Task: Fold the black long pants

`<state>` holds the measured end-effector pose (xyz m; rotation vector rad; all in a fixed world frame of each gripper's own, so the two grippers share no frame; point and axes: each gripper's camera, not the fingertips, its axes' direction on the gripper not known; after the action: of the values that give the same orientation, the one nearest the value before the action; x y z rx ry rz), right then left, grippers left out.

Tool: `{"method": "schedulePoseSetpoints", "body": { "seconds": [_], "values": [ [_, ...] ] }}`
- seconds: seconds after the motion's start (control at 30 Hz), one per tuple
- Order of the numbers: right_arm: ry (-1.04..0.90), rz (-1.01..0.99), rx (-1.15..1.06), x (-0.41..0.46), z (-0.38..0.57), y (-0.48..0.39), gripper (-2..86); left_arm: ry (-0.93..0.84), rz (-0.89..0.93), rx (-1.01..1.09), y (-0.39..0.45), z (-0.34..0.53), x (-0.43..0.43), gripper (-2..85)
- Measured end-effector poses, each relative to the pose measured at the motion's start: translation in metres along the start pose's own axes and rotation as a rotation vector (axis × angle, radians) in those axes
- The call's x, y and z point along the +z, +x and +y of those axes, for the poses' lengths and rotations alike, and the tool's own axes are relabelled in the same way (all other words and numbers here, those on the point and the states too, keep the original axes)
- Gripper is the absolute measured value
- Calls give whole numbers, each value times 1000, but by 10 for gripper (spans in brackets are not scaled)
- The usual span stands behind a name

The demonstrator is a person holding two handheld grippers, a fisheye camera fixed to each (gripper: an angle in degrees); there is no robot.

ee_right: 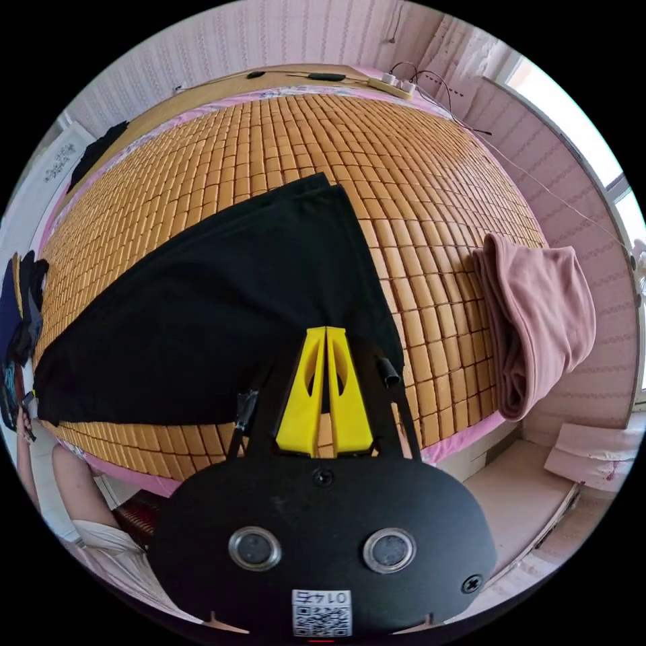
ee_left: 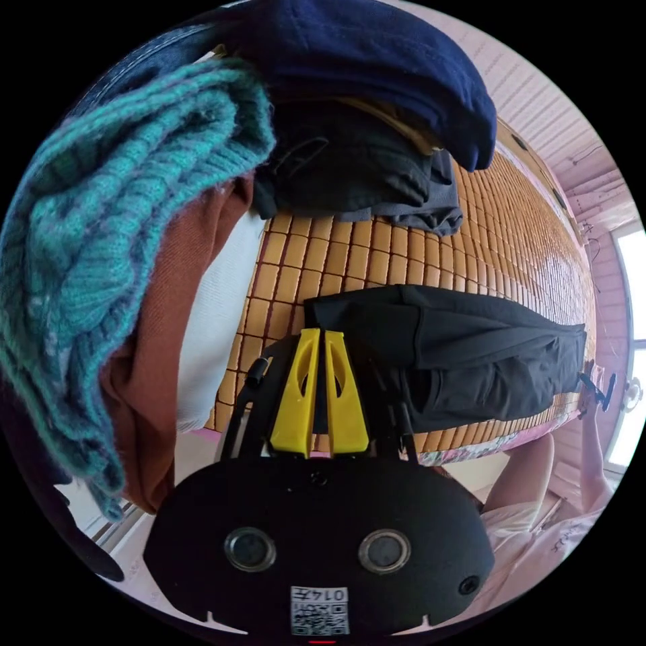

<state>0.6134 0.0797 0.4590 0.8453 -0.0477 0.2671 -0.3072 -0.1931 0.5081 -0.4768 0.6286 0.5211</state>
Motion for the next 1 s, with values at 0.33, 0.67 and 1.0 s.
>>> {"method": "schedulePoseSetpoints", "body": {
  "seconds": [0.33,0.67,1.0],
  "values": [
    [40,42,23,-33,103,15,-2,15,-58,61,21,11,-19,47],
    [154,-109,140,-19,25,33,113,122,51,838,238,60,-54,65],
    [203,-68,59,-33,47,34,20,-1,17,1138,423,50,56,62]
  ]
}}
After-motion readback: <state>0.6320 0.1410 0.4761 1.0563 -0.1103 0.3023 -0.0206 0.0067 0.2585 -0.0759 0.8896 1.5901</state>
